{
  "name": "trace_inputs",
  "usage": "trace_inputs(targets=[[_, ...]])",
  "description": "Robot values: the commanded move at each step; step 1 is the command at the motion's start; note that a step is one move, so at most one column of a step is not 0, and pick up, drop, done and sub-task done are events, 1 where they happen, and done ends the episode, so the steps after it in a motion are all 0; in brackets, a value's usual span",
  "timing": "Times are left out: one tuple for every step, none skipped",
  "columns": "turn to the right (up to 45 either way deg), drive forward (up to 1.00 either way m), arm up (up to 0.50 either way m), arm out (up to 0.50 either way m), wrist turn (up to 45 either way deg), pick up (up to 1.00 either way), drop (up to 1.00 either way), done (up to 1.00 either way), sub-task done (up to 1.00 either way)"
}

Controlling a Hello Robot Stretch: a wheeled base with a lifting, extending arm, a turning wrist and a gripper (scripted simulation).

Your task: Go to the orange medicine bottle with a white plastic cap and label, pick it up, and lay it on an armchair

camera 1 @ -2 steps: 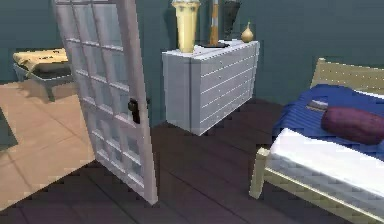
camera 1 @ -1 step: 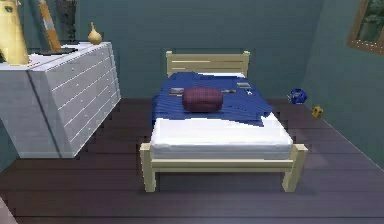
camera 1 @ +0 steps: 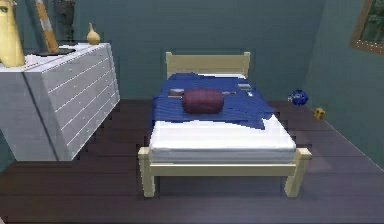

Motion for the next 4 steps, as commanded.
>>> trace_inputs(targets=[[-45.0, 0.00, 0.00, 0.00, 0.0, 0.00, 0.00, 0.00, 0.00], [-39.0, 0.00, 0.00, 0.00, 0.0, 0.00, 0.00, 0.00, 0.00], [0.0, 1.00, 0.00, 0.00, 0.0, 0.00, 0.00, 0.00, 0.00], [-3.0, 0.00, 0.00, 0.00, 0.0, 0.00, 0.00, 0.00, 0.00]])
